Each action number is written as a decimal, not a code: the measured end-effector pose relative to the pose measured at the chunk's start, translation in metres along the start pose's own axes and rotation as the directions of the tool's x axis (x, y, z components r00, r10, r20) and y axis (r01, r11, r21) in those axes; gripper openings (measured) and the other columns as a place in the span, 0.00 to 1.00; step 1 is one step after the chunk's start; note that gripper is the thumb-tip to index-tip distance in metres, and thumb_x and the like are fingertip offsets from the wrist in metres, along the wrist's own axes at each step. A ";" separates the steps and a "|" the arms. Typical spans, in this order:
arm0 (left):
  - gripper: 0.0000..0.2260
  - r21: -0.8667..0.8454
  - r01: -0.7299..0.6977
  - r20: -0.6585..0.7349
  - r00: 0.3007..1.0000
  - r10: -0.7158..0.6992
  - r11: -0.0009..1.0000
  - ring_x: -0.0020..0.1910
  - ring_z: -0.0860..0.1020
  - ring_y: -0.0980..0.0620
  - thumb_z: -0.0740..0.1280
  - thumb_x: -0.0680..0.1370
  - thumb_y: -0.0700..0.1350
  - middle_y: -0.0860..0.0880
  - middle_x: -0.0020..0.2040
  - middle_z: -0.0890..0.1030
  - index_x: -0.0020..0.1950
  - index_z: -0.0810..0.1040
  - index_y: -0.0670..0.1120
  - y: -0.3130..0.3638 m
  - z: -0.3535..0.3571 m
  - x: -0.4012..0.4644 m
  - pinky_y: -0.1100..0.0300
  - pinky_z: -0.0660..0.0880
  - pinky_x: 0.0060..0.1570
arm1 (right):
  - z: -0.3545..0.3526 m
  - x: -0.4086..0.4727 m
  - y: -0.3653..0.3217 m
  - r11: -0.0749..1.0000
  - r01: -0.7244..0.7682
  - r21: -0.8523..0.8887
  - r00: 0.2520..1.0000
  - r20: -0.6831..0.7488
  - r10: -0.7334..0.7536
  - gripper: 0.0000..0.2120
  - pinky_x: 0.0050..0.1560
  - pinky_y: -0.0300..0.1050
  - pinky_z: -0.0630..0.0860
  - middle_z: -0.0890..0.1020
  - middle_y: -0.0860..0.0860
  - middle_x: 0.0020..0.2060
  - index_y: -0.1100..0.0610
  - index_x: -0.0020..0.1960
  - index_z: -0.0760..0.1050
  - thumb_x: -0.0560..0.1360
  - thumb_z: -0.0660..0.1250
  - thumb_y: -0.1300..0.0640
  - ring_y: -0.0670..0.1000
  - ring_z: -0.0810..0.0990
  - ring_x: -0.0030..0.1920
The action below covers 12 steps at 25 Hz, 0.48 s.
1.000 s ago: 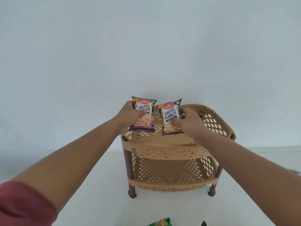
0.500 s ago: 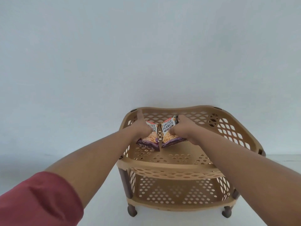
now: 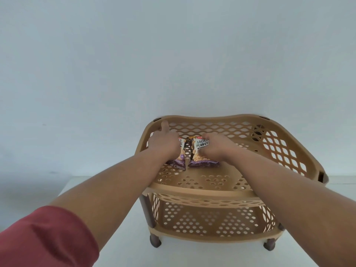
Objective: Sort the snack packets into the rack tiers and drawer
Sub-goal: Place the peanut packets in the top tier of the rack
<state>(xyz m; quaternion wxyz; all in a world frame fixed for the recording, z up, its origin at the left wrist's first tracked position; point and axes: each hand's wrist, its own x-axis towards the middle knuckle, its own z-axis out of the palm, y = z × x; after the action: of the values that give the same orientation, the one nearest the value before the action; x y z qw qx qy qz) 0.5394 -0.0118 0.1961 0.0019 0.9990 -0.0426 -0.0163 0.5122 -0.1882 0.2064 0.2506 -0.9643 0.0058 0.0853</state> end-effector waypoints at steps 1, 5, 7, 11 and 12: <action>0.13 0.011 -0.010 0.050 0.999 0.009 1.000 0.57 0.76 0.38 0.61 0.82 0.45 0.39 0.73 0.57 0.65 0.74 0.46 0.000 0.001 0.001 0.48 0.72 0.47 | 0.000 -0.001 0.000 0.999 0.001 0.036 1.000 0.025 -0.001 0.27 0.57 0.47 0.77 0.78 0.57 0.66 0.54 0.75 0.70 0.77 0.70 0.54 0.57 0.78 0.61; 0.17 0.019 -0.049 0.154 0.987 0.045 0.999 0.72 0.66 0.34 0.54 0.86 0.43 0.36 0.76 0.55 0.74 0.67 0.44 -0.002 0.005 0.006 0.45 0.72 0.62 | 0.003 -0.002 0.001 0.995 0.008 0.104 0.998 0.067 -0.016 0.21 0.58 0.49 0.78 0.81 0.54 0.61 0.54 0.71 0.73 0.79 0.69 0.52 0.56 0.80 0.57; 0.17 -0.003 -0.052 0.128 0.990 0.052 0.999 0.71 0.67 0.34 0.54 0.86 0.43 0.36 0.76 0.55 0.74 0.66 0.44 -0.002 0.005 0.007 0.45 0.73 0.62 | 0.004 -0.001 0.002 0.997 0.024 0.080 0.998 0.055 -0.029 0.24 0.61 0.50 0.77 0.79 0.55 0.65 0.54 0.75 0.70 0.80 0.68 0.52 0.57 0.79 0.61; 0.15 -0.132 -0.001 0.094 0.995 0.014 0.991 0.63 0.75 0.34 0.58 0.85 0.44 0.37 0.77 0.50 0.73 0.67 0.46 -0.004 0.007 0.008 0.47 0.74 0.57 | 0.005 0.000 0.002 0.996 0.041 0.074 0.998 0.044 -0.044 0.27 0.59 0.48 0.76 0.77 0.57 0.68 0.54 0.78 0.64 0.81 0.66 0.55 0.57 0.78 0.62; 0.16 -0.149 0.001 0.080 0.997 0.011 0.989 0.61 0.76 0.34 0.58 0.85 0.45 0.38 0.77 0.50 0.73 0.67 0.46 -0.004 0.008 0.009 0.47 0.74 0.56 | 0.005 0.001 0.003 0.995 0.037 0.092 0.998 0.043 -0.041 0.27 0.57 0.47 0.76 0.77 0.56 0.67 0.54 0.79 0.64 0.82 0.66 0.55 0.56 0.78 0.60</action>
<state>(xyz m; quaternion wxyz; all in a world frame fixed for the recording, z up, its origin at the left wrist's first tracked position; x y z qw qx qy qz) 0.5488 -0.0083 0.1875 0.0750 0.9944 -0.0439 -0.0596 0.5121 -0.1887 0.2005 0.2960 -0.9497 -0.0149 0.1015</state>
